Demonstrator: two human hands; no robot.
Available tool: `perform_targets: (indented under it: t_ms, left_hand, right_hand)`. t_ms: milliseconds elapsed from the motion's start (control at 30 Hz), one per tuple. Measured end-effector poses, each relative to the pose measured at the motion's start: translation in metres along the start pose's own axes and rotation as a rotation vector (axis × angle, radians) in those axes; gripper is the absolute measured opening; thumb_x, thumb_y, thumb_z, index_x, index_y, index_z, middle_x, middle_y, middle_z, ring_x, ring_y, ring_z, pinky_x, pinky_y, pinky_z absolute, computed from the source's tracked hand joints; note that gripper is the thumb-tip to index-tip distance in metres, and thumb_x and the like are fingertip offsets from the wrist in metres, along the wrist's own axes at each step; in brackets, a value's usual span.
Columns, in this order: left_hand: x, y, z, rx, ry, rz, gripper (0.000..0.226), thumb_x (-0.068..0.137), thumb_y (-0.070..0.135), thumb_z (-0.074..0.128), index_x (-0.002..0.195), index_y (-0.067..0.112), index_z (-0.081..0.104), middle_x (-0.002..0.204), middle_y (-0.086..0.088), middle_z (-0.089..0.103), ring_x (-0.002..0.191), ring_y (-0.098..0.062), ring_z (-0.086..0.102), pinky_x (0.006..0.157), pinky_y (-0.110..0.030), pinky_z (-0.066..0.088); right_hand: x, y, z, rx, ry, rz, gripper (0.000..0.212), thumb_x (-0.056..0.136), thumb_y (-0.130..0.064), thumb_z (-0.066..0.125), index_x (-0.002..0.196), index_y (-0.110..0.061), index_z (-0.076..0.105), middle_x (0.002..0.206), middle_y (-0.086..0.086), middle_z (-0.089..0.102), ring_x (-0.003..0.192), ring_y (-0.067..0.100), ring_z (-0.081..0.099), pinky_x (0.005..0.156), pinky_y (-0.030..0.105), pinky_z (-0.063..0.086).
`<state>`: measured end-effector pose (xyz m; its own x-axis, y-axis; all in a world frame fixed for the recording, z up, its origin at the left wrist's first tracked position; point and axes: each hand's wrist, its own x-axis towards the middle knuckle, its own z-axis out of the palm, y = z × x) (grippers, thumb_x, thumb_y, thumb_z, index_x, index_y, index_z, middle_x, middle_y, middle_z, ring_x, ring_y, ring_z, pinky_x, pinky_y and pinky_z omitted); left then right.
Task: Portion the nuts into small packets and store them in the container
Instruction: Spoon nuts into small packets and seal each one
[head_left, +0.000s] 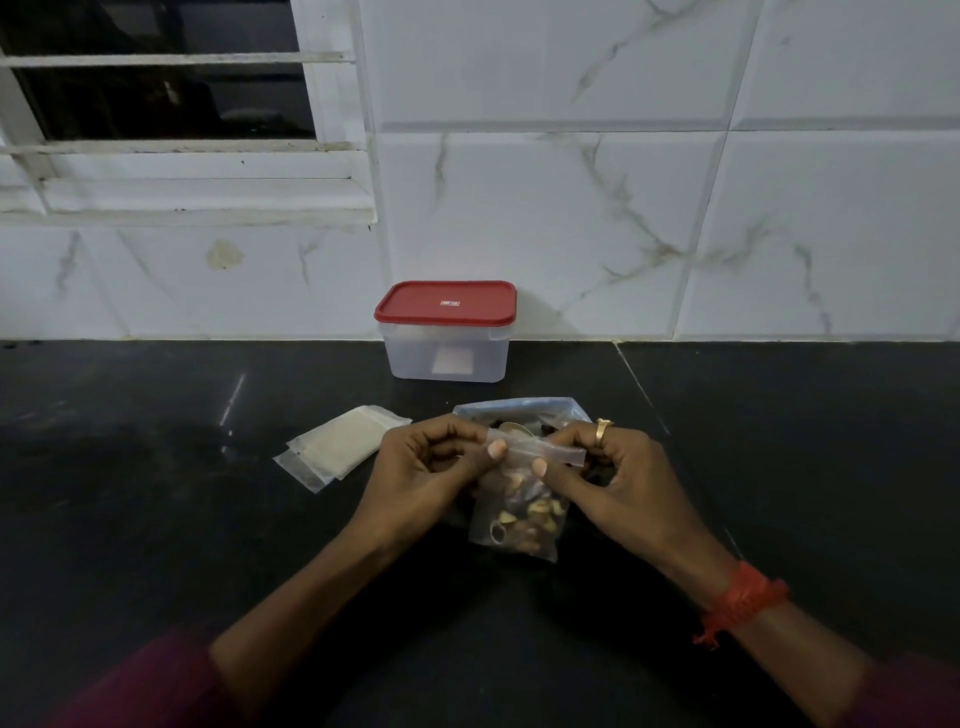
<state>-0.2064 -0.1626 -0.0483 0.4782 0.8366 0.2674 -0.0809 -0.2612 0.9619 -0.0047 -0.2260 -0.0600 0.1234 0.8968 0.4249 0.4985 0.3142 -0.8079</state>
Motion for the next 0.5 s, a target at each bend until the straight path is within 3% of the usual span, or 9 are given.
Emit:
perform_targets:
  t_ms: [100, 333, 500]
  left_hand:
    - [-0.0014, 0.0008, 0.004, 0.024, -0.014, 0.04, 0.021, 0.078, 0.02, 0.071, 0.094, 0.007, 0.072, 0.092, -0.005, 0.078, 0.087, -0.019, 0.076, 0.07, -0.023, 0.059]
    - [-0.0017, 0.0, 0.0048, 0.031, -0.011, 0.033, 0.023, 0.074, 0.022, 0.075, 0.091, 0.007, 0.073, 0.089, -0.006, 0.078, 0.086, -0.02, 0.076, 0.07, -0.023, 0.06]
    - [-0.0026, 0.0004, 0.0068, 0.047, -0.037, 0.094, 0.017, 0.077, 0.02, 0.073, 0.09, 0.008, 0.072, 0.092, -0.005, 0.078, 0.084, -0.019, 0.076, 0.066, -0.023, 0.059]
  right_hand:
    - [-0.0016, -0.0041, 0.0016, -0.003, 0.001, -0.034, 0.017, 0.08, -0.025, 0.083, 0.096, -0.021, 0.077, 0.087, -0.009, 0.076, 0.079, 0.006, 0.072, 0.07, 0.026, 0.059]
    - [-0.0021, -0.0068, 0.0016, 0.009, 0.043, -0.082, 0.012, 0.08, -0.022, 0.083, 0.09, -0.018, 0.078, 0.083, -0.008, 0.076, 0.075, 0.008, 0.073, 0.065, 0.028, 0.059]
    - [-0.002, -0.0077, 0.003, 0.031, 0.016, -0.118, 0.016, 0.08, -0.029, 0.083, 0.092, -0.02, 0.077, 0.09, -0.01, 0.075, 0.088, 0.011, 0.072, 0.073, 0.026, 0.058]
